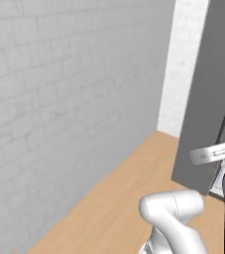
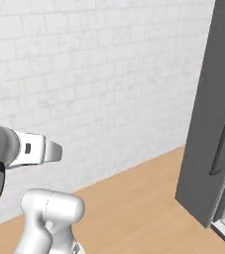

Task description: Place one eggplant and one chicken drumstick in each tupperware on the nearby counter, to pack two identical lunches.

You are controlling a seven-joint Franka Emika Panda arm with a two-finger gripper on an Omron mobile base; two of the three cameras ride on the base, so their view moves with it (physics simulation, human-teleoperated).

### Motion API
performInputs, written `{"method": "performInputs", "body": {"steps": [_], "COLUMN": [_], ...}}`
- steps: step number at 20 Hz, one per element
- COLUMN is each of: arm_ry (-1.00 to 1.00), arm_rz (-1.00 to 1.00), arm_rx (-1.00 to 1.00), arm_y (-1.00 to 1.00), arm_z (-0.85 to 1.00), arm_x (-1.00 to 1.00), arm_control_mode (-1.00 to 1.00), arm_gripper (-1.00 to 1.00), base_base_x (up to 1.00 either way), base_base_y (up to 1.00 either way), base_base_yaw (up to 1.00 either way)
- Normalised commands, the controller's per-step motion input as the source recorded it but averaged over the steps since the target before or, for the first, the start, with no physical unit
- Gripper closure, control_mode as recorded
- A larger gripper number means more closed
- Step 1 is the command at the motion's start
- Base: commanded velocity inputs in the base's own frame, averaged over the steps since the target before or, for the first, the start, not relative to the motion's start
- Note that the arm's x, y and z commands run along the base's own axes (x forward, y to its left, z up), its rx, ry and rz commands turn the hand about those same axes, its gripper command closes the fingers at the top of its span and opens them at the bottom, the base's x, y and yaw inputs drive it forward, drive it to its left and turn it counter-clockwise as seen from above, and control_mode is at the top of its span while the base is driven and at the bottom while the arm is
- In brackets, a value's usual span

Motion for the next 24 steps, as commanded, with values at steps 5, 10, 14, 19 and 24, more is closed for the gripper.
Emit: {"method": "performInputs", "body": {"steps": [5,10,14,19,24], "arm_ry": [0.0,0.0,0.0,0.0,0.0], "arm_rz": [0.0,0.0,0.0,0.0,0.0], "arm_rx": [0.0,0.0,0.0,0.0,0.0], "arm_y": [0.0,0.0,0.0,0.0,0.0], "arm_z": [0.0,0.0,0.0,0.0,0.0], "arm_x": [0.0,0.0,0.0,0.0,0.0], "arm_control_mode": [1.0,1.0,1.0,1.0,1.0], "arm_gripper": [-1.0,-1.0,-1.0,-1.0,-1.0], "base_base_x": [0.61,0.54,0.81,1.0,0.97], "base_base_y": [0.39,0.31,0.03,-0.06,-0.02], "base_base_yaw": [-0.82,-0.84,-0.57,-0.49,-0.42]}}
